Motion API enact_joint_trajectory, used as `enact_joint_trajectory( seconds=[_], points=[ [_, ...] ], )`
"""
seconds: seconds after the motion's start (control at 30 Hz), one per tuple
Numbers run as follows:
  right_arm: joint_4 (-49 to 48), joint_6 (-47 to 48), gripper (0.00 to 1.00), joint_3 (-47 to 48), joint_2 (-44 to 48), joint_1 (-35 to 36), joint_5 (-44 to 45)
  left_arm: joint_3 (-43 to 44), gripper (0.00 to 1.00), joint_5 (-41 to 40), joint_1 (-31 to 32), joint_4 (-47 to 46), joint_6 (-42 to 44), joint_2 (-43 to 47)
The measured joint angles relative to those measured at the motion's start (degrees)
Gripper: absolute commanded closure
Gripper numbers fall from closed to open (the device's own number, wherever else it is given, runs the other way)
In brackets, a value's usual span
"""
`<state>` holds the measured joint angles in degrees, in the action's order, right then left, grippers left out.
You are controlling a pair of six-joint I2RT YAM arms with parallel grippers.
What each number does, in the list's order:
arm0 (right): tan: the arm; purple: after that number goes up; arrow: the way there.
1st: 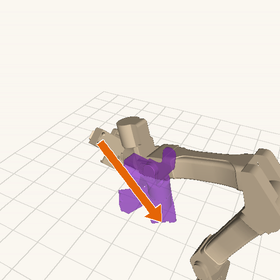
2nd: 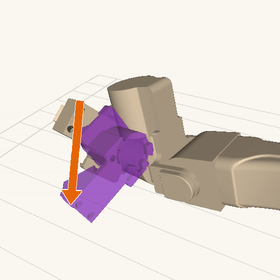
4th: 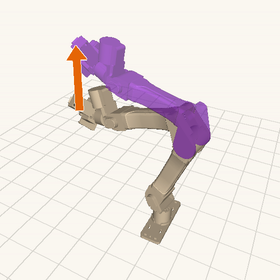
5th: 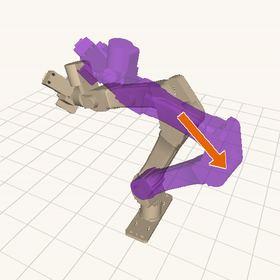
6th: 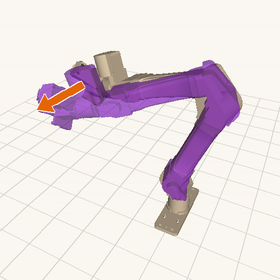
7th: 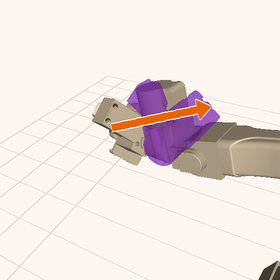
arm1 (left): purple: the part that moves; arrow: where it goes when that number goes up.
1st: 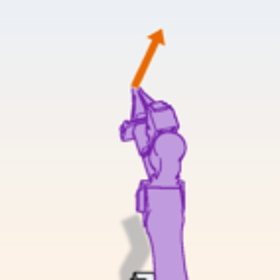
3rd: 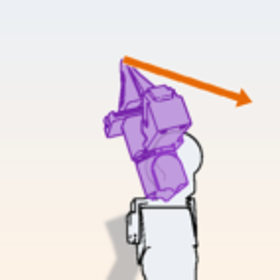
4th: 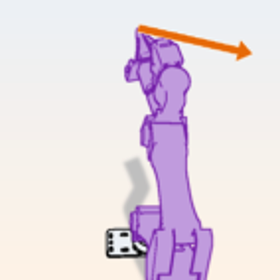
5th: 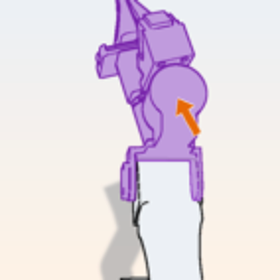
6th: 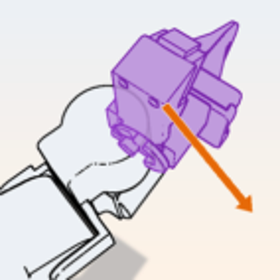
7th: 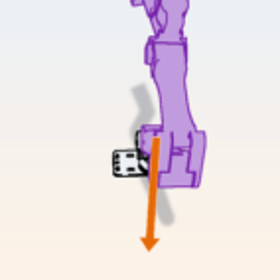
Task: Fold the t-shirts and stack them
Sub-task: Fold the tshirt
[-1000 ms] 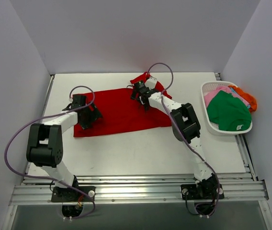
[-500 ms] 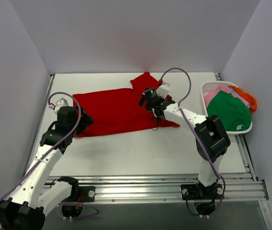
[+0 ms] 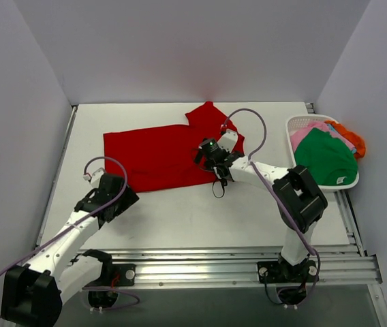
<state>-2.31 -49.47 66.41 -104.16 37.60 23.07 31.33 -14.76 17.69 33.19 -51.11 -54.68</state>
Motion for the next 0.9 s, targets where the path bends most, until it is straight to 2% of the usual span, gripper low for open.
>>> enact_joint_trajectory(
  seconds=[0.37, 0.9],
  points=[
    [-0.50, 0.00, 0.05, -0.02, -0.17, 1.14, 0.09, 3.32, 0.05, -2.32, -0.37, -11.34, -2.69, -8.11],
    [-0.59, 0.22, 0.06, 0.61, -3.08, 1.14, 0.31, 3.30, 0.06, -1.40, -6.14, -22.80, -4.20, -18.58]
  ],
)
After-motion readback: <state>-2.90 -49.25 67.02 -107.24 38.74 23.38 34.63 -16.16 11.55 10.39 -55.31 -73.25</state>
